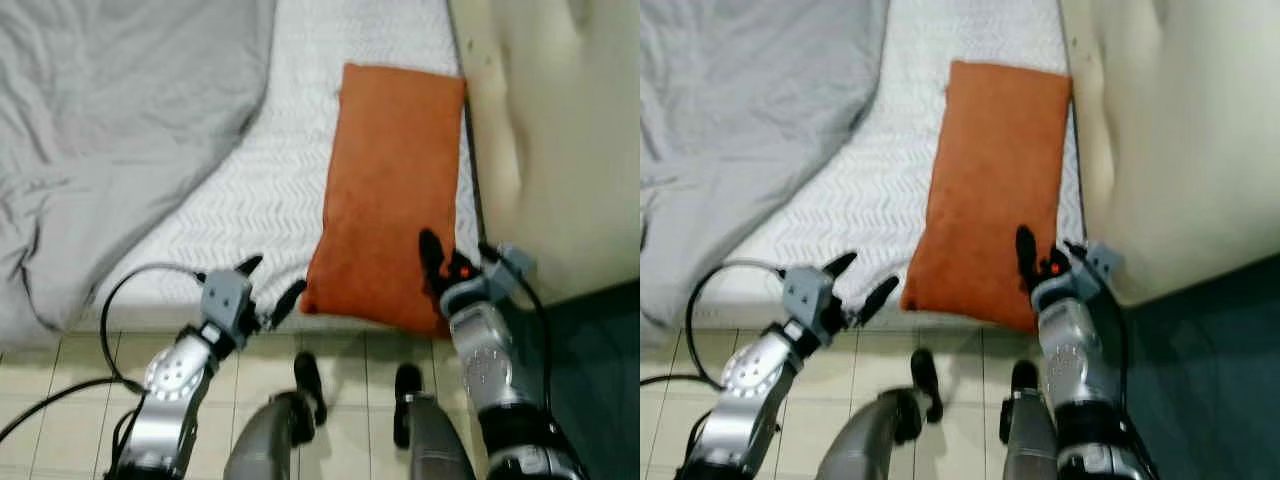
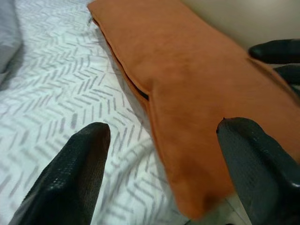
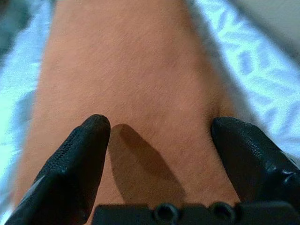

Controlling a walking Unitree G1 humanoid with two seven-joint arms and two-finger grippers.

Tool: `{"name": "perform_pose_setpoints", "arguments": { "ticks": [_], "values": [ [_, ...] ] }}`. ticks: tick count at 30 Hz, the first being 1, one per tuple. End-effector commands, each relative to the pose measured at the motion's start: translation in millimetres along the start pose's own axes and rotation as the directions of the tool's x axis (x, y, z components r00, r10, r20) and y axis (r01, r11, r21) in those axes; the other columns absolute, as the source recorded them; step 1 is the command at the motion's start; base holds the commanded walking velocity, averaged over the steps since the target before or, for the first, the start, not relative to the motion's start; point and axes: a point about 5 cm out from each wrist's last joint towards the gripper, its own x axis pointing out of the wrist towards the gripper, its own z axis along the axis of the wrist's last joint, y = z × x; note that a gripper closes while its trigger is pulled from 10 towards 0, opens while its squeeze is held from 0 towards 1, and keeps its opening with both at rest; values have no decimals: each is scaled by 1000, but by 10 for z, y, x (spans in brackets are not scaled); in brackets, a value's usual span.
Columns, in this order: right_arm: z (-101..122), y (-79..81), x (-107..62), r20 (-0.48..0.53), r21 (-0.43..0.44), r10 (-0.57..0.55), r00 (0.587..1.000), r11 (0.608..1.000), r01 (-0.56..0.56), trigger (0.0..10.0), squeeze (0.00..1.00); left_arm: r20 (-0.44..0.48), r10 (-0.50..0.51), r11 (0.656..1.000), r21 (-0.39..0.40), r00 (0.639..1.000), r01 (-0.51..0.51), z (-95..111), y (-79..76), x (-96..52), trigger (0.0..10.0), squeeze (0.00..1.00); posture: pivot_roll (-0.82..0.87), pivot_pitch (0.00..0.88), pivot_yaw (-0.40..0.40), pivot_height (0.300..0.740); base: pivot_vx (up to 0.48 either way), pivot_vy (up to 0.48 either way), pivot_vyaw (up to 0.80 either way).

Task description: Clean up the room

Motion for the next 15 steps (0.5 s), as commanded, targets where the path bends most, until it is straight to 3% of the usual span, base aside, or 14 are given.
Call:
{"name": "perform_pose_setpoints", "arguments": {
  "ticks": [1, 7, 12, 14, 15],
  "values": [
    [-173, -149, -47, -83, 68, -13, 996, 998, 18, 10000, 0, -37, -37, 998, -43, 999, 35, -94, -132, -131, 10000, 0, -69, 440, 89, 740, 0, 0, 0],
    [-331, -96, 39, -192, 184, 60, 980, 983, -24, 10000, 0, -119, -23, 995, -96, 993, 12, -158, -380, -283, 10000, 0, -73, 437, 80, 740, 0, 0, 0],
    [-510, -69, 48, -285, 65, 48, 957, 997, -31, 10000, 0, -144, -38, 994, -111, 989, 22, -138, -520, -347, 10000, 0, -49, 447, 81, 740, 0, 0, 0],
    [-634, -37, 56, -345, 15, 47, 937, 999, -44, 0, 0, -150, -27, 993, -119, 988, 10, -113, -534, -350, 10000, 0, -39, 453, 81, 740, 0, 0, 0],
    [-634, -37, 56, -345, 15, 47, 937, 999, -44, 0, 0, -150, -27, 993, -119, 988, 10, -113, -534, -350, 10000, 0, -39, 453, 81, 740, 0, 0, 0]
  ]
}}
